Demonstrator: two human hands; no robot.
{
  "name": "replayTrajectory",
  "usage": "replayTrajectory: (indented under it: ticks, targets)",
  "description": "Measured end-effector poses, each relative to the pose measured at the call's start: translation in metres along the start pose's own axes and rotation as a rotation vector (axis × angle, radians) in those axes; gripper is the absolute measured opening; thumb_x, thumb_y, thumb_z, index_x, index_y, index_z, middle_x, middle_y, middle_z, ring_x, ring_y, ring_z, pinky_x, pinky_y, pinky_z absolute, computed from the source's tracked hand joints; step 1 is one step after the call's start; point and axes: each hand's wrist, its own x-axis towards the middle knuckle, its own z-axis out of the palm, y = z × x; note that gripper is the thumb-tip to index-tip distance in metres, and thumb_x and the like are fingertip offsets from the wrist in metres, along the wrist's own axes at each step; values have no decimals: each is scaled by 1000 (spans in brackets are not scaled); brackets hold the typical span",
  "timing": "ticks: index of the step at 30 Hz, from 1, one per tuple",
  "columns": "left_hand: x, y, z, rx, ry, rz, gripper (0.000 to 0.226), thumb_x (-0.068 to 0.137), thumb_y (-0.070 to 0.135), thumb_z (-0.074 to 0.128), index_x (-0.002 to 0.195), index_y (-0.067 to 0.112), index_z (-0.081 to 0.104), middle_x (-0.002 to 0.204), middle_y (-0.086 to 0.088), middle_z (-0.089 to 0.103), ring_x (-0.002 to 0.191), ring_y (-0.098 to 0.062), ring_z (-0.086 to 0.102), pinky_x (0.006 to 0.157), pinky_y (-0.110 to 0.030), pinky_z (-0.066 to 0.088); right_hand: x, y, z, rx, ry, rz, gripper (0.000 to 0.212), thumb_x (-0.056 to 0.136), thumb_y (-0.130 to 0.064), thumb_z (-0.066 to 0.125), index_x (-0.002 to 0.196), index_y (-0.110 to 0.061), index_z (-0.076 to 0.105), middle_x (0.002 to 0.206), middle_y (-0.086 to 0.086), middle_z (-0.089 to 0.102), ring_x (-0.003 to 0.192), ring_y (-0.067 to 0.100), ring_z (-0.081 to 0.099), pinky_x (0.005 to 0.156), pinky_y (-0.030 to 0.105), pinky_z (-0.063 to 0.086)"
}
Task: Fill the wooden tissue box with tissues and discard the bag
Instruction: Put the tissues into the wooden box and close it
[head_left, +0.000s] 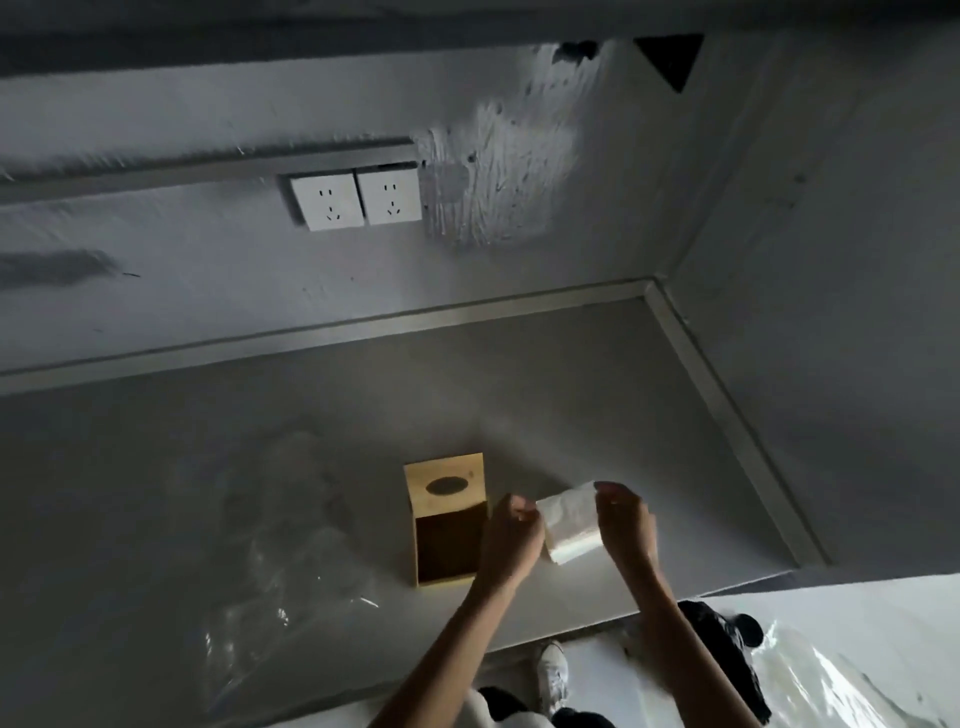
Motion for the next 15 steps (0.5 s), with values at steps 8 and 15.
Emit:
replayTrajectory:
  ticks: [8,15]
  targets:
    - [43,-2,71,-266,-19,-361,22,91,11,61,111,4,56,84,-12,55,67,-17,50,61,-28,45,94,49,16,-254,-483,-11,58,78,-44,70,125,-11,60,127,11,63,114,25,60,93,29,46]
    - [96,-53,111,-158,162,-279,60,60,28,68,116,11,56,114,-16,63,98,-35,64,76,-42,59,94,69,14,75,-555,40,39,72,-10,81,106,-5,65,104,13,70,88,28,66,73,33,53]
